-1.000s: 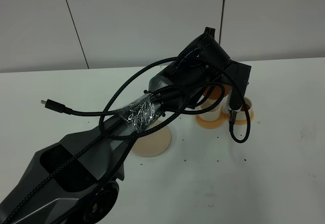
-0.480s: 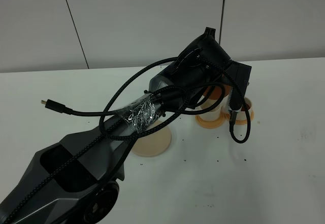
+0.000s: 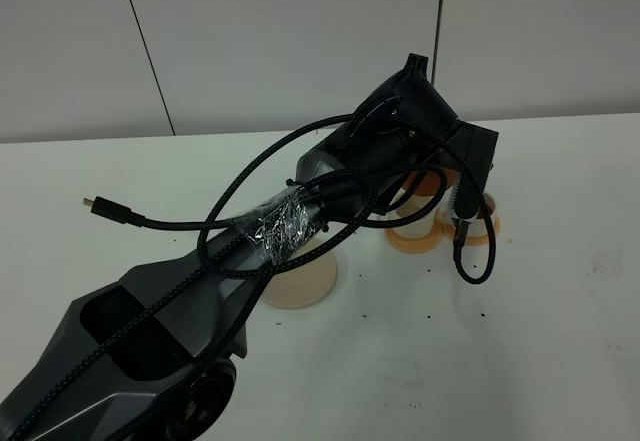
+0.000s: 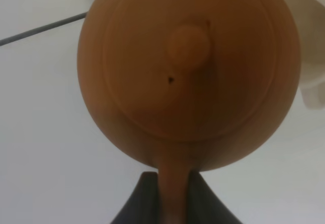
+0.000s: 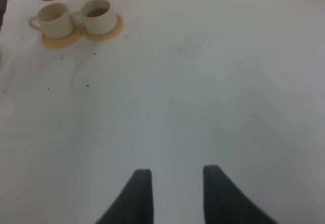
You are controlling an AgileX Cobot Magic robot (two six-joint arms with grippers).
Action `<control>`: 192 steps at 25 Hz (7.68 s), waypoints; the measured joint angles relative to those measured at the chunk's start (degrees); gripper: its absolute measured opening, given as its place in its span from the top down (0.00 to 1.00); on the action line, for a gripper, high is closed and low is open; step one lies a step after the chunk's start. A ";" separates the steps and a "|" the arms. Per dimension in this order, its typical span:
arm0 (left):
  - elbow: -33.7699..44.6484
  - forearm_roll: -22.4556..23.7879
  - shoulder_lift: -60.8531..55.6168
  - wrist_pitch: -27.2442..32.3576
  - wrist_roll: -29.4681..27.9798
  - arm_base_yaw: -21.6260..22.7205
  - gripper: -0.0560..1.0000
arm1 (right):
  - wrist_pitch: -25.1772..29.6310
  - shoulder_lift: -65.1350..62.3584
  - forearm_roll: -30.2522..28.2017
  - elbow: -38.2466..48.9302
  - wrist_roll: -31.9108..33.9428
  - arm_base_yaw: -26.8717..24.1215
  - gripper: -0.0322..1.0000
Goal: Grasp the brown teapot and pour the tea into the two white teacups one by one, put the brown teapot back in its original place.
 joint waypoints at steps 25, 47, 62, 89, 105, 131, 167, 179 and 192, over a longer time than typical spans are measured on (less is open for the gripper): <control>0.00 -2.82 0.00 1.22 -3.40 0.17 0.79 | 0.00 0.00 0.00 0.00 0.06 0.00 0.74; 0.00 -9.93 -2.79 10.66 -10.03 1.92 0.79 | 0.00 0.00 0.00 0.00 0.06 0.00 0.74; 0.00 -14.22 -3.82 13.47 -14.44 2.94 0.79 | 0.00 0.00 0.00 0.00 0.00 0.00 0.74; 0.00 -27.29 -9.29 13.54 -13.98 7.62 0.79 | 0.00 0.00 0.00 0.00 0.06 0.00 0.74; 4.65 -25.37 -9.34 13.54 -7.19 10.42 0.79 | 0.00 0.00 0.00 0.00 0.06 0.00 0.74; 4.65 -19.40 -7.00 13.49 5.86 11.63 0.79 | 0.00 0.00 0.00 0.00 0.06 0.00 0.74; 4.65 -19.64 -4.71 13.42 3.56 11.63 0.79 | 0.00 0.00 0.00 0.00 0.06 0.00 0.74; 4.65 -18.24 -4.71 9.13 3.15 11.63 0.79 | 0.00 0.00 0.00 0.00 0.06 0.00 0.74; 4.65 -14.94 -4.71 5.27 3.11 10.13 0.79 | 0.00 0.00 0.00 0.00 0.06 0.00 0.74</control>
